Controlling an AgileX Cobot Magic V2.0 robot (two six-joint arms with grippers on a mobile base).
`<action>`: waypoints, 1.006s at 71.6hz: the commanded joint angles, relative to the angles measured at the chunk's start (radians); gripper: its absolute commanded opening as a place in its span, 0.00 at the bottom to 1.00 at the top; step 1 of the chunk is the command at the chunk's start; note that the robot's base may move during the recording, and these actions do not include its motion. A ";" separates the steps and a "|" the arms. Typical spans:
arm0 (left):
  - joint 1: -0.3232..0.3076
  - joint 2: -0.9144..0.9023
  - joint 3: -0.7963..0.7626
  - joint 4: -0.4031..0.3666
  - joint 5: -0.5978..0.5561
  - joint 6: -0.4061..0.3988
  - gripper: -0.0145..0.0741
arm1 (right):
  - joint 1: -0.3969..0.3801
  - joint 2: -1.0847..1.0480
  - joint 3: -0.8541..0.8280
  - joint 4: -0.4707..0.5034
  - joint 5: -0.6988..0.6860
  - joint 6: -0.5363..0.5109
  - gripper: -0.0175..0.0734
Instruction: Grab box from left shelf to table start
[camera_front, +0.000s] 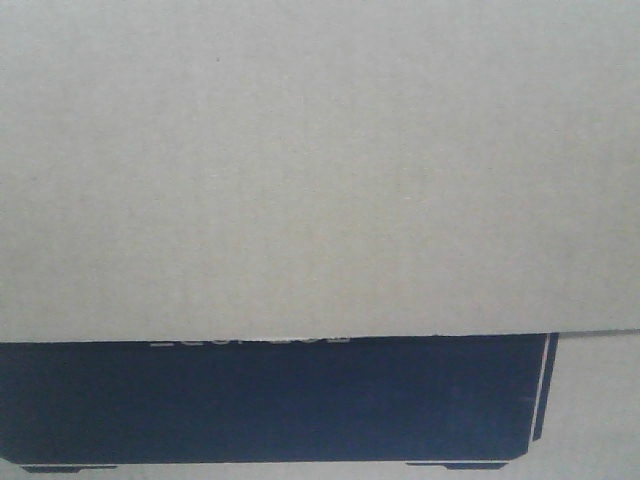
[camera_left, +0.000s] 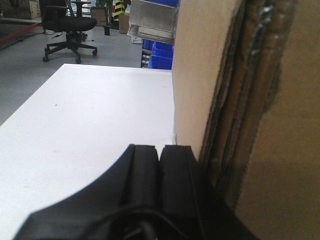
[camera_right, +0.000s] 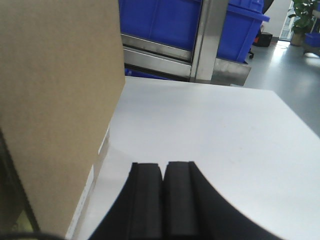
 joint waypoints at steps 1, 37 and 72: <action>0.001 -0.008 -0.001 -0.007 -0.099 0.000 0.05 | -0.006 -0.007 -0.012 0.007 -0.130 0.025 0.27; 0.001 -0.008 -0.001 -0.007 -0.099 0.000 0.05 | -0.006 -0.007 -0.012 0.015 -0.130 0.025 0.27; 0.001 -0.008 -0.001 -0.007 -0.099 0.000 0.05 | -0.006 -0.007 -0.012 0.015 -0.130 0.025 0.27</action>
